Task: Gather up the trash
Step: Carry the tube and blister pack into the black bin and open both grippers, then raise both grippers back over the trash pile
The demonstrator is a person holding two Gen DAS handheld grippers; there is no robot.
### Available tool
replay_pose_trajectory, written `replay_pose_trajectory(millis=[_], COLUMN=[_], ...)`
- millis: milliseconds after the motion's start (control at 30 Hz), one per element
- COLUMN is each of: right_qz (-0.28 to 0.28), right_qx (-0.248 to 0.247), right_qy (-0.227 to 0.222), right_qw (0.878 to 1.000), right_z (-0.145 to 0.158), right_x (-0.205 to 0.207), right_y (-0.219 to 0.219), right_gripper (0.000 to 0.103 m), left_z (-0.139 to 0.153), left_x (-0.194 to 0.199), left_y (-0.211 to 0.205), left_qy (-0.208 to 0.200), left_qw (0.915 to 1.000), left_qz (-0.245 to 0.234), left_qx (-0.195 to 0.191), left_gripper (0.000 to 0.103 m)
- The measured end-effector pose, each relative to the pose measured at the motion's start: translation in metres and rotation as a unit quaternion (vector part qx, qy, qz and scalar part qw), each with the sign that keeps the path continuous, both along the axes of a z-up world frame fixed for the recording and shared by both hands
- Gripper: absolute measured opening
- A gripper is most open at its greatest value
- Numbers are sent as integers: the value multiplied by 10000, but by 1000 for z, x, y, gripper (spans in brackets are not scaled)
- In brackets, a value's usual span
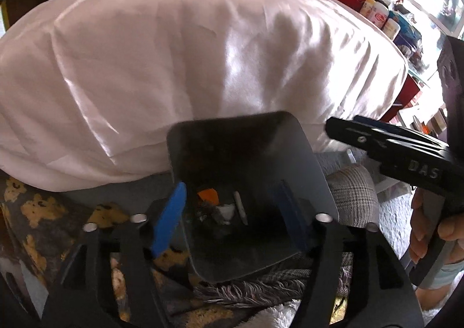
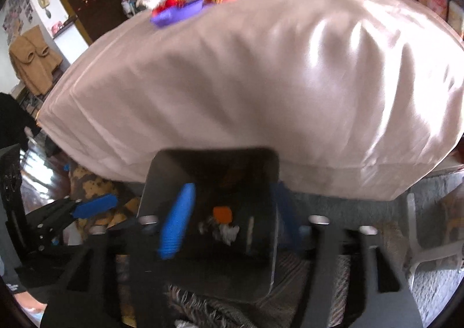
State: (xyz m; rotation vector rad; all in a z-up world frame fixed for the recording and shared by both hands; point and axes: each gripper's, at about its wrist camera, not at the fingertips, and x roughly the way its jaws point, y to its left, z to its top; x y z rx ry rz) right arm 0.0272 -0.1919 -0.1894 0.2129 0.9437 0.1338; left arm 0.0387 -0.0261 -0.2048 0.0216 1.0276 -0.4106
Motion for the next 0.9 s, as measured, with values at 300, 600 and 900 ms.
replay_pose_trajectory(millis=[300, 600, 900], right_qz=[-377, -584, -469], right_qx=[-5, -253, -396], right_qy=[-424, -917, -1009], right_qw=[9984, 9938, 9930], right_z=[31, 75, 91], right_x=[6, 36, 97], right_y=[-30, -50, -43], right_gripper=[96, 98, 98], left_z=[35, 74, 102], left_x=[6, 44, 100], left_y=[20, 35, 36], left_qy=[-502, -952, -1148], left_qw=[9984, 9940, 9916], left_qz=[253, 528, 581], left_qx=[66, 141, 154], left_gripper=[95, 95, 95])
